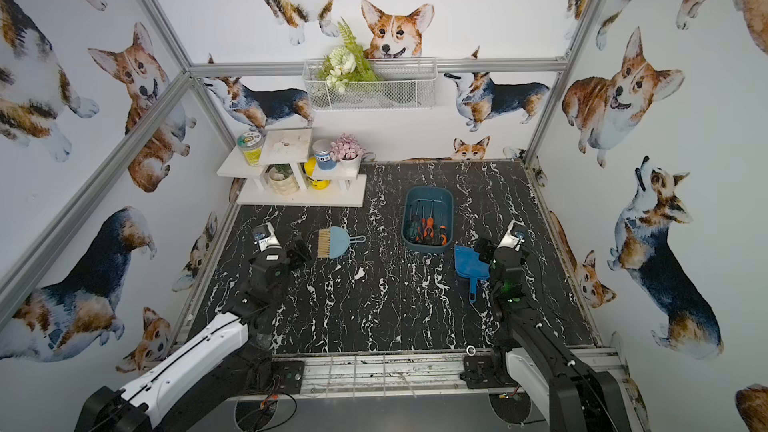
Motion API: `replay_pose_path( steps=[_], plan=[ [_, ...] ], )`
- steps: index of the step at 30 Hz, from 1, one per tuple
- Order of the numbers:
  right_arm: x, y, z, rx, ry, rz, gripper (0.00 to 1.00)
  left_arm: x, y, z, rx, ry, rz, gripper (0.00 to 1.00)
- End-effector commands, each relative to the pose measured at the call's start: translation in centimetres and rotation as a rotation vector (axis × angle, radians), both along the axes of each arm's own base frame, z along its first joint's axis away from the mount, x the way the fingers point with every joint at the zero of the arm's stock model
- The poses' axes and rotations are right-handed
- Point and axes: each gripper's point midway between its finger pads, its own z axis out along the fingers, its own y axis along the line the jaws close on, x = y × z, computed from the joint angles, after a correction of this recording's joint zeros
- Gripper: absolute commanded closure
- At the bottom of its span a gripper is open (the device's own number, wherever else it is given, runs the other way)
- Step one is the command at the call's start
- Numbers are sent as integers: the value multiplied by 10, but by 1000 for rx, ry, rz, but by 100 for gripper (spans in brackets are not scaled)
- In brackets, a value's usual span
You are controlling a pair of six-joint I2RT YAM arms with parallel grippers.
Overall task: Put the screwdriver on the desktop into the storage box
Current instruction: Reset both arms
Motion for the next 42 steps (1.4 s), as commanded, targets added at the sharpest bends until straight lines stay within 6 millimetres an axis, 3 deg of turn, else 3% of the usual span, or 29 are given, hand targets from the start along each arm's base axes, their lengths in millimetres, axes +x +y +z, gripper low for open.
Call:
replay_pose_path(
  steps=[1,4,6,7,8,12,14,16,21,24,28,33,36,42],
  plan=[
    [11,3,31,-133,-174,31,9,-11,38,40,86,-244,147,3],
    [11,3,-1,-166,-134,29,9,-1,47,27,164,-162,97,0],
    [9,16,-7,-204,-160,103,7,6,51,17,180,-127,75,0],
    [10,16,-5,-227,-169,85,0,10,52,14,191,-119,68,0],
    [11,16,-6,-229,-158,79,0,14,53,10,203,-108,55,0],
    [11,-5,-13,-125,-141,38,0,40,58,-26,230,-4,26,0],
    [11,-5,-13,-127,-142,42,0,58,53,-29,250,25,-14,0],
    [12,-4,-14,-123,-131,44,0,65,40,-15,261,-92,-75,0],
    [12,-4,-15,-124,-130,45,0,69,21,-32,291,-142,-175,0],
    [12,-4,-14,-124,-131,45,0,79,37,-40,269,-65,-74,0],
    [12,-4,-14,-124,-130,45,0,81,23,-40,282,-67,-141,0],
    [17,-3,-17,-120,-114,53,0,79,24,-39,288,-72,-134,0],
    [23,-2,-19,-121,-97,60,0,91,27,-48,236,-27,-177,0],
    [24,-1,-18,-123,-96,59,0,84,27,-43,243,-60,-178,0]
  ],
)
